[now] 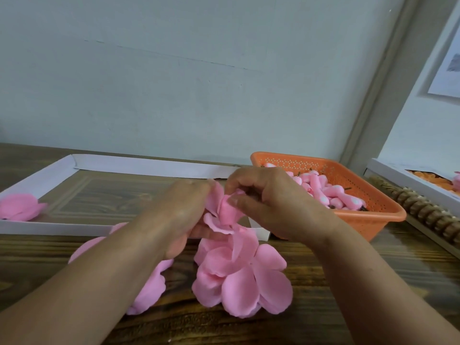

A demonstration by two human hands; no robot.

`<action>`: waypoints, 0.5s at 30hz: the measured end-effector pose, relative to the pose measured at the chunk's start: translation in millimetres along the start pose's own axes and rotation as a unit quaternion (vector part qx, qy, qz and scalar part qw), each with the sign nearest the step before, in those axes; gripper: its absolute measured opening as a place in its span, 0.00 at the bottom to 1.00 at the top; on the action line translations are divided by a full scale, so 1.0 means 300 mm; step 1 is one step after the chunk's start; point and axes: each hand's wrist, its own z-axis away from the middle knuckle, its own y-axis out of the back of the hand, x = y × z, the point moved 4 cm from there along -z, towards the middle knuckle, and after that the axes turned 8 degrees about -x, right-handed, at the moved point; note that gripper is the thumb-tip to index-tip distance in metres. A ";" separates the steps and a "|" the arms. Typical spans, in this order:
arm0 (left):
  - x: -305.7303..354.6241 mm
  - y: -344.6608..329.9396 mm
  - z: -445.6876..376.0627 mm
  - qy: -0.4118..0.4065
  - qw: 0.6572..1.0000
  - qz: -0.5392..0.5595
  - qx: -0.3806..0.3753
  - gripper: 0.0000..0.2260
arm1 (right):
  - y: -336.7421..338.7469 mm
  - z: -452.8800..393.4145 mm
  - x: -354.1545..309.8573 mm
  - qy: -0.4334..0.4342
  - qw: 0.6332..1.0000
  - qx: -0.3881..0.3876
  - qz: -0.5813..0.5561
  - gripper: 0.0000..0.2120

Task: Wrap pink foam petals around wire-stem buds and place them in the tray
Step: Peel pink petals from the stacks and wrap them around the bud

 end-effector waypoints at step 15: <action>-0.011 -0.027 0.021 -0.024 0.986 -0.163 0.009 0.28 | -0.040 -0.018 0.011 -0.061 0.998 0.002 0.034 0.09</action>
